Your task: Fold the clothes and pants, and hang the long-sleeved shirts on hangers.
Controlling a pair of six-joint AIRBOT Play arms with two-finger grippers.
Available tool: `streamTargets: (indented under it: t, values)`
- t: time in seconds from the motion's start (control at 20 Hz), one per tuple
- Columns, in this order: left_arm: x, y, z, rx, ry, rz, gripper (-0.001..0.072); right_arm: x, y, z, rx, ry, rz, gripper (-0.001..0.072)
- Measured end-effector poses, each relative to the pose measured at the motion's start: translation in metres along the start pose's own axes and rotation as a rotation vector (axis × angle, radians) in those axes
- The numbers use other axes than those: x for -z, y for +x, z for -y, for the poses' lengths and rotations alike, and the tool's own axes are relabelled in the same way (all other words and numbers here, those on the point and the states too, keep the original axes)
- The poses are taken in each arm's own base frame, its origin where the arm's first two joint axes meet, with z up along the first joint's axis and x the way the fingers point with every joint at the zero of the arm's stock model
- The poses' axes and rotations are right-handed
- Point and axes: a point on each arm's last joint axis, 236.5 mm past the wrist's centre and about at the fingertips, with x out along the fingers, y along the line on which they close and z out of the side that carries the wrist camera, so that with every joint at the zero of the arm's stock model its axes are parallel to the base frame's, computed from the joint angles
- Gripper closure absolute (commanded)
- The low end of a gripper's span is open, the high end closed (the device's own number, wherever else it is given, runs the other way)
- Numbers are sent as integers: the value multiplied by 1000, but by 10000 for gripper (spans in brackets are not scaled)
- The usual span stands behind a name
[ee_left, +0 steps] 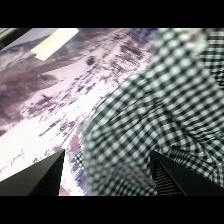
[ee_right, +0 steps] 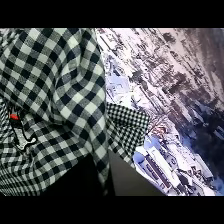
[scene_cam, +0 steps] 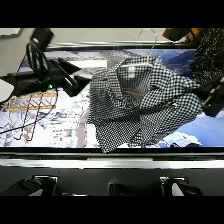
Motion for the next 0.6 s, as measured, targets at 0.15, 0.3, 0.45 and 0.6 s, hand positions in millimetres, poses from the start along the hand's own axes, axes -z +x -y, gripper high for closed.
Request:
streamTargets:
  t: [0.15, 0.3, 0.45, 0.6]
  values:
    - [-1, -7, -29, -65, -232, 26, 93, 1, -31, 7, 138, 78, -4, 687]
    - [1, -12, -46, -99, -415, 41, 94, 12, -70, 29, 354, 272, -7, 686]
    - [2, -13, -51, -106, -504, 45, 93, 35, -111, 48, 566, 470, -14, 686]
    - [4, -14, -52, -104, -544, 41, 94, 55, -143, 60, 721, 583, -32, 686]
